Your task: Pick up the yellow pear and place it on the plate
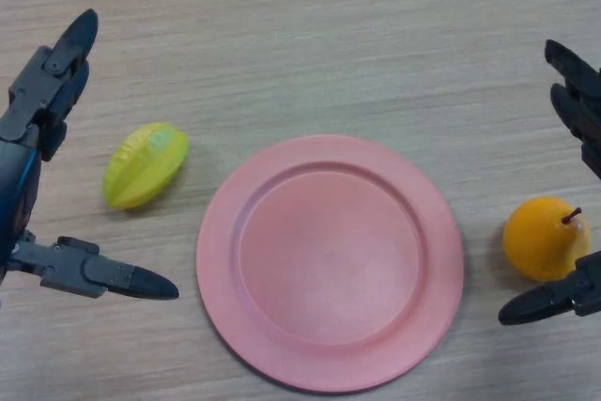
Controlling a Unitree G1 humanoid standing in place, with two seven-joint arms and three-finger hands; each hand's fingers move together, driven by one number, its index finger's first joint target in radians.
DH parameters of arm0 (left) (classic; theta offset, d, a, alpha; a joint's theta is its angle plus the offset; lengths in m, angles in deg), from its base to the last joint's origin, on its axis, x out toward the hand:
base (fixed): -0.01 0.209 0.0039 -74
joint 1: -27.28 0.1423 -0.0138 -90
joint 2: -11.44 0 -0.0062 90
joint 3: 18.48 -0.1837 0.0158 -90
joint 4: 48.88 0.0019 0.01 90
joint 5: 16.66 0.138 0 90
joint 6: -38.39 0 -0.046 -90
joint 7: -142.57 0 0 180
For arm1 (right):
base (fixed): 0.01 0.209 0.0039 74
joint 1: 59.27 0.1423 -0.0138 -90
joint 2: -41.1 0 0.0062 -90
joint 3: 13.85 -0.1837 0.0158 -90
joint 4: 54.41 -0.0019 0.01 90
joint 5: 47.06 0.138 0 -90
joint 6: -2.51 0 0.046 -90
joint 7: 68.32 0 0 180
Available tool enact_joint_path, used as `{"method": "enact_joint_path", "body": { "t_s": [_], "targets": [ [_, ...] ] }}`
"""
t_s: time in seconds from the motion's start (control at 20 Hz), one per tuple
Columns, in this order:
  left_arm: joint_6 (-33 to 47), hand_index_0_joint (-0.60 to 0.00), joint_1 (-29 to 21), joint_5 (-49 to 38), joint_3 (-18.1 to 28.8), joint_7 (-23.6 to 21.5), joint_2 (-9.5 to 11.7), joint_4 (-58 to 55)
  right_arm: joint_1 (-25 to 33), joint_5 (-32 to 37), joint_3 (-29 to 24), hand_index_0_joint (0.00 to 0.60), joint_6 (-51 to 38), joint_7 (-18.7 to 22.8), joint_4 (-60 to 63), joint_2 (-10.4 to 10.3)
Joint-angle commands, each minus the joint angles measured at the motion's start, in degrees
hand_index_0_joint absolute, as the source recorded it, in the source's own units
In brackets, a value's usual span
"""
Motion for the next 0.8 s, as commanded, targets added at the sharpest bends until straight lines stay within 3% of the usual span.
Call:
{"method": "enact_joint_path", "body": {
  "t_s": [0.05,0.35,0.5,0.8],
  "targets": [
    [8.77,0.0,-2.39,-0.51,2.63,-2.42,2.35,-1.75,1.97,2.62,-3.08,0.0,-6.53,2.7,-2.59,2.46],
    [9.78,0.0,-3.21,-2.28,2.37,-3.54,2.61,-0.95,2.06,4.24,-4.33,0.0,-7.6,2.1,-0.36,2.75],
    [9.02,0.0,-2.97,-2.33,1.97,-3.92,2.44,-1.03,2.13,2.9,-4.53,0.0,-12.53,2.44,4.12,3.15],
    [9.16,0.0,-2.99,-3.24,3.06,-5.03,2.72,-0.87,2.76,7.75,-6.99,0.0,-23.12,2.29,17.35,4.6]
  ]
}}
